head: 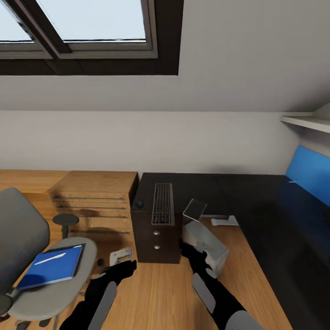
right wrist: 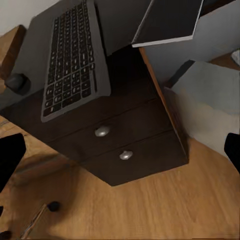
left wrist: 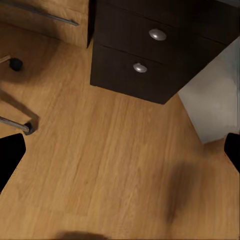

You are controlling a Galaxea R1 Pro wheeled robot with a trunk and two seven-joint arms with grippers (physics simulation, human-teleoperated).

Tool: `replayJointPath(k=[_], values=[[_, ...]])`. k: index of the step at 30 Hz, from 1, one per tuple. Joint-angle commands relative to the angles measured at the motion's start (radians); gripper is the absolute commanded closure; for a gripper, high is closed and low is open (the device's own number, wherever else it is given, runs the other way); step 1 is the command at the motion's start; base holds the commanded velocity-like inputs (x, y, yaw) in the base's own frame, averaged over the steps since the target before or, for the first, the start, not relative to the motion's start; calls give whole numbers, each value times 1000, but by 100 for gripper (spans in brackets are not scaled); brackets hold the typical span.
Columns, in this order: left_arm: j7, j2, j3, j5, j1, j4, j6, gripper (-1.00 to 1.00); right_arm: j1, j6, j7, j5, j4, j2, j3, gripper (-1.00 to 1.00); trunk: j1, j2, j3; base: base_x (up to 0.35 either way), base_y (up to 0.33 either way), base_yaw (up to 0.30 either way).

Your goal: In the bedroom, organize the workspace by keeping the computer under the desk, ensuring the monitor is on the desk, placing the keyboard on the desk next to the monitor, placing the mouse on the desk next to the keyboard, moving the folder from the swivel chair onto the desk next to the mouse, stacking the notebook on top of the folder with the pen on top of the notebook, and positioning the swivel chair next to the desk.

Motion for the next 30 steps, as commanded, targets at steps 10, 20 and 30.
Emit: replayJointPath(k=[10, 20, 30], values=[[11, 6, 15, 8, 2, -114, 49, -100, 33, 95, 251, -196, -50, -42, 9, -100, 12, -22, -11, 42, 0, 0], [206, -3, 6, 16, 2, -110, 48, -100, 40, 101, 278, -200, -51, -48, 8, -100, 51, -92, -42, 3, 4, 0], [209, -5, 4, 16, 2, -102, 48, -100, 40, 100, 278, -200, -49, -48, 7, -100, 89, -162, -74, 141, 195, 0]])
